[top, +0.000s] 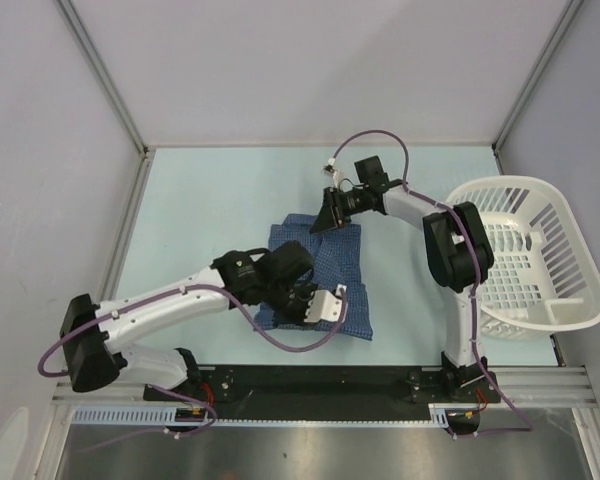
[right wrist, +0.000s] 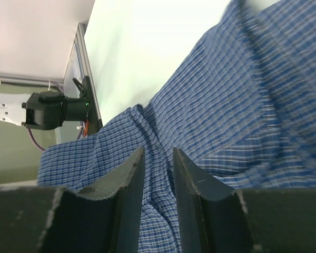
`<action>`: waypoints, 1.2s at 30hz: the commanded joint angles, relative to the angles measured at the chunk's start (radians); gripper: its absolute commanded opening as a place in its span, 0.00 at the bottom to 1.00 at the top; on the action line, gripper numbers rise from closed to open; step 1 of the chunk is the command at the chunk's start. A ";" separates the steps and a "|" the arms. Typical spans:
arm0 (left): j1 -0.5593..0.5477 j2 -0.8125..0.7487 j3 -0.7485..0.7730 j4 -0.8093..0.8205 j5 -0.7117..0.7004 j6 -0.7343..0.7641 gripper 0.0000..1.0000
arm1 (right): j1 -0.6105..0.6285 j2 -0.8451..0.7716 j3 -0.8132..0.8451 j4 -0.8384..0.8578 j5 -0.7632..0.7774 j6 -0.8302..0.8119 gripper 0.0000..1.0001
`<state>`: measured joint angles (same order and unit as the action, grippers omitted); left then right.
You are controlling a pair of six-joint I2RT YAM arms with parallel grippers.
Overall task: Fold and stack the long sleeve shirts
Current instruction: Fold the shirt
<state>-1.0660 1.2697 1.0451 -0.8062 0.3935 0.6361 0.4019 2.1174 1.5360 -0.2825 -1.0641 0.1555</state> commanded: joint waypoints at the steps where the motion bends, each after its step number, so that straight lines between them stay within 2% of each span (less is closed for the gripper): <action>1: 0.058 0.113 0.185 -0.214 0.087 0.098 0.01 | -0.069 -0.019 0.061 -0.010 -0.025 -0.019 0.34; 6: 0.231 0.316 0.399 -0.358 0.110 0.298 0.05 | -0.132 0.018 0.148 -0.082 -0.049 -0.043 0.36; 9: 0.328 0.505 0.620 -0.433 0.116 0.377 0.06 | -0.166 0.033 0.194 -0.115 -0.056 -0.053 0.39; 10: 0.346 0.555 0.750 -0.459 0.117 0.393 0.07 | -0.173 0.042 0.203 -0.127 -0.057 -0.056 0.40; 12: 0.397 0.693 0.904 -0.491 0.117 0.419 0.09 | -0.198 0.052 0.234 -0.159 -0.059 -0.062 0.49; 14: 0.435 0.797 0.966 -0.488 0.119 0.476 0.10 | -0.221 0.067 0.253 -0.182 -0.059 -0.074 0.59; 15: 0.446 0.827 1.016 -0.482 0.120 0.490 0.14 | -0.230 0.075 0.259 -0.211 -0.057 -0.077 0.62; 17: 0.477 0.897 1.070 -0.467 0.120 0.522 0.15 | -0.244 0.088 0.280 -0.239 -0.051 -0.091 0.69; 19: 0.498 0.988 1.142 -0.444 0.131 0.530 0.16 | -0.267 0.098 0.291 -0.271 -0.050 -0.100 0.71; 20: 0.517 1.013 1.162 -0.435 0.143 0.542 0.17 | -0.276 0.104 0.291 -0.277 -0.043 -0.102 0.73; 26: 0.566 1.054 1.165 -0.203 0.160 0.478 0.48 | -0.295 0.113 0.253 -0.311 -0.023 -0.119 0.75; 29: 0.590 1.028 1.164 -0.128 0.147 0.392 0.58 | -0.295 0.098 0.199 -0.305 -0.005 -0.105 0.75; 31: 0.627 0.999 1.152 -0.129 0.154 0.308 0.59 | -0.295 0.059 0.159 -0.294 0.007 -0.087 0.75; 35: 0.719 0.884 1.003 -0.122 0.238 0.111 0.67 | -0.293 -0.043 -0.005 -0.230 0.058 -0.037 0.75; 36: 0.742 0.857 0.900 -0.099 0.269 0.053 0.67 | -0.288 -0.063 -0.083 -0.213 0.061 -0.021 0.76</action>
<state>-0.4305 2.3047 2.1098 -0.9611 0.5388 0.9253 0.1036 2.1899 1.5932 -0.5491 -1.0401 0.0807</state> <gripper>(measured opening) 0.651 0.748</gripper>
